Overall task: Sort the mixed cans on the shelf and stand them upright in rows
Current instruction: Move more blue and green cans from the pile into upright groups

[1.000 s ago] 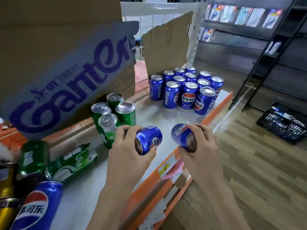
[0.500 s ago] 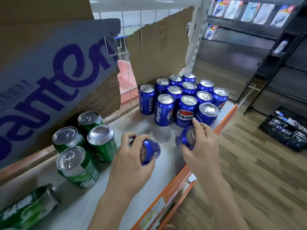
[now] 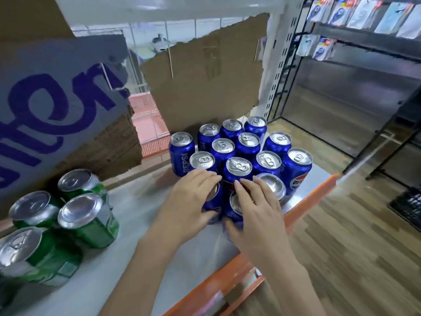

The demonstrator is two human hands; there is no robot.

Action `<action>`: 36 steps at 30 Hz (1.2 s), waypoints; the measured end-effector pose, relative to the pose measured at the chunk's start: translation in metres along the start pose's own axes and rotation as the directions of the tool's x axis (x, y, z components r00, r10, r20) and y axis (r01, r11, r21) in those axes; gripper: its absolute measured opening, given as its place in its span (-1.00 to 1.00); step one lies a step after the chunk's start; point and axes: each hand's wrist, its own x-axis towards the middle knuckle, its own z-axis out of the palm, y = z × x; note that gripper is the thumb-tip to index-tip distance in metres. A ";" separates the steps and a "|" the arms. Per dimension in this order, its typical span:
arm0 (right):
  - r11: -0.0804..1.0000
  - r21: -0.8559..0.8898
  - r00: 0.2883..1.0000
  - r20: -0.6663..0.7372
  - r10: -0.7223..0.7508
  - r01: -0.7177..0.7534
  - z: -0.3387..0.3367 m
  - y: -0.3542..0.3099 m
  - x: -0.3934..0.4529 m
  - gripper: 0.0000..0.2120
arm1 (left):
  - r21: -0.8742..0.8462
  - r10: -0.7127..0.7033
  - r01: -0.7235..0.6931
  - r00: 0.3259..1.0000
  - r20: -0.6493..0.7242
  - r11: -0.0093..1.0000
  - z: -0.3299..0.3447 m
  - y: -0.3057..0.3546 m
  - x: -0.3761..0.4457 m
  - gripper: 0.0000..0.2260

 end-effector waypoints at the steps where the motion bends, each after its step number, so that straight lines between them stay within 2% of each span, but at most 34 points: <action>1: 1.000 0.009 1.000 0.013 -0.022 0.022 0.000 0.004 0.001 -0.32 | 0.060 0.026 -0.029 0.999 0.040 0.998 0.002 0.002 0.006 -0.32; 3: 0.998 0.017 0.998 0.034 -0.062 0.061 0.000 0.010 0.002 -0.29 | 0.099 0.024 -0.033 0.996 0.083 0.995 0.006 0.009 0.014 -0.30; 7: 0.994 0.011 0.993 0.043 -0.113 0.113 -0.002 0.016 0.004 -0.28 | 0.085 -0.056 0.051 0.997 0.061 0.995 0.015 0.022 0.014 -0.29; 10: 0.990 0.049 0.990 0.039 -0.133 0.131 -0.005 0.018 0.004 -0.36 | 0.118 -0.141 0.143 0.990 -0.021 0.983 0.016 0.024 -0.004 -0.27; 13: 0.975 0.178 0.990 0.021 -0.137 0.131 -0.007 0.016 0.004 -0.44 | 0.112 -0.266 0.275 0.960 -0.091 0.955 0.011 0.026 -0.034 -0.28; 16: 0.955 0.270 0.992 0.008 -0.129 0.122 -0.007 0.002 0.003 -0.52 | 0.209 -0.347 0.370 0.928 -0.140 0.905 0.007 0.022 -0.072 -0.33; 19: 0.940 0.304 0.986 0.018 -0.165 0.152 -0.001 -0.026 -0.008 -0.55 | 0.238 -0.443 0.482 0.874 -0.199 0.843 -0.002 0.019 -0.117 -0.52; 23: 0.923 0.309 0.965 0.056 -0.257 0.228 0.010 -0.078 -0.034 -0.55 | 0.271 -0.535 0.593 0.803 -0.262 0.758 -0.023 0.013 -0.188 -0.66; 26: 0.888 0.327 0.925 0.087 -0.370 0.324 0.017 -0.127 -0.066 -0.59 | 0.294 -0.621 0.702 0.711 -0.329 0.649 -0.044 0.012 -0.249 -0.64; 28: 0.867 0.349 0.898 0.129 -0.420 0.356 0.021 -0.163 -0.094 -0.55 | 0.287 -0.682 0.762 0.647 -0.341 0.580 -0.058 0.012 -0.295 -0.56; 33: 0.813 0.407 0.813 0.234 -0.533 0.416 0.026 -0.270 -0.188 -0.46 | 0.277 -0.760 0.850 0.526 -0.382 0.449 -0.102 0.006 -0.438 -0.54; 36: 0.773 0.437 0.753 0.271 -0.600 0.459 0.024 -0.331 -0.241 -0.46 | 0.299 -0.825 0.900 0.418 -0.380 0.318 -0.133 0.009 -0.523 -0.44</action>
